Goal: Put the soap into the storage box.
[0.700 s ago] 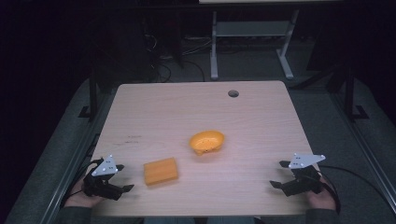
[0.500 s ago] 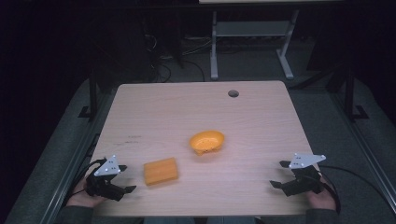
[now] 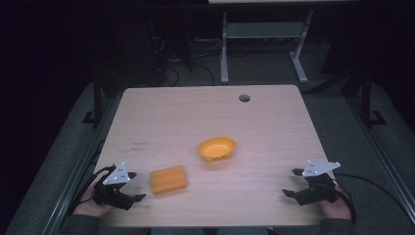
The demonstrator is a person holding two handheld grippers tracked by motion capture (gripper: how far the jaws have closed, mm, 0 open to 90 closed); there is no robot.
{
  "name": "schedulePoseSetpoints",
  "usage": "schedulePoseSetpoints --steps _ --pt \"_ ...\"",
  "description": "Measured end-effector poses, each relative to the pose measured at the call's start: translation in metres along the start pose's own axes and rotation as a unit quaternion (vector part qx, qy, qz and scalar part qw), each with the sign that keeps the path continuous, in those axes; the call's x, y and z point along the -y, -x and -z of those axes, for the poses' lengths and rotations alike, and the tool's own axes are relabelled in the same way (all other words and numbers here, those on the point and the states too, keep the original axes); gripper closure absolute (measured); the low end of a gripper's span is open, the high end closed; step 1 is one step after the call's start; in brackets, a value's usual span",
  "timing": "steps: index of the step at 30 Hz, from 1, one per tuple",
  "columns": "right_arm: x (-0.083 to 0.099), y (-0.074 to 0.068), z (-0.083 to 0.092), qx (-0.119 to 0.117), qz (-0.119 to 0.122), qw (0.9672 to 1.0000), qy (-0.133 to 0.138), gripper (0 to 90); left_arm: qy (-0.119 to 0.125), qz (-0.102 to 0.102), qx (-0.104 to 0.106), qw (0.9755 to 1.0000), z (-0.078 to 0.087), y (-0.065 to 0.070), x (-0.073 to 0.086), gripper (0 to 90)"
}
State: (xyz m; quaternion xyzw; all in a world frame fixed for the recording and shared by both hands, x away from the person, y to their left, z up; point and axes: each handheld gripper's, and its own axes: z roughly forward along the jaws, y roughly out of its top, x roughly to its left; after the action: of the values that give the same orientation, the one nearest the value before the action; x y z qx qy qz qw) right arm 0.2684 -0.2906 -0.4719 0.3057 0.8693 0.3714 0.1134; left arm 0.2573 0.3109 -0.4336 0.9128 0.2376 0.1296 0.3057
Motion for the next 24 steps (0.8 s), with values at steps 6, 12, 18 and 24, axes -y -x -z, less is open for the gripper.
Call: schedulePoseSetpoints --steps 6,12,18,24 --pt "0.0 0.0 -0.001 -0.002 0.0 1.0 0.0 13.7 0.002 -0.004 0.001 1.0 0.0 0.002 -0.003 19.5" --pt "0.0 0.0 -0.001 -0.003 0.001 1.0 0.0 13.7 0.006 -0.004 0.005 1.0 -0.002 0.004 -0.007 19.4" --pt "-0.001 -0.001 -0.001 -0.003 0.003 1.0 0.0 13.7 0.005 -0.01 0.004 0.9999 -0.004 0.006 -0.011 19.0" --pt "-0.002 -0.001 -0.001 -0.003 0.006 1.0 -0.001 13.7 -0.001 -0.019 0.003 0.9998 -0.007 0.008 -0.017 19.1"
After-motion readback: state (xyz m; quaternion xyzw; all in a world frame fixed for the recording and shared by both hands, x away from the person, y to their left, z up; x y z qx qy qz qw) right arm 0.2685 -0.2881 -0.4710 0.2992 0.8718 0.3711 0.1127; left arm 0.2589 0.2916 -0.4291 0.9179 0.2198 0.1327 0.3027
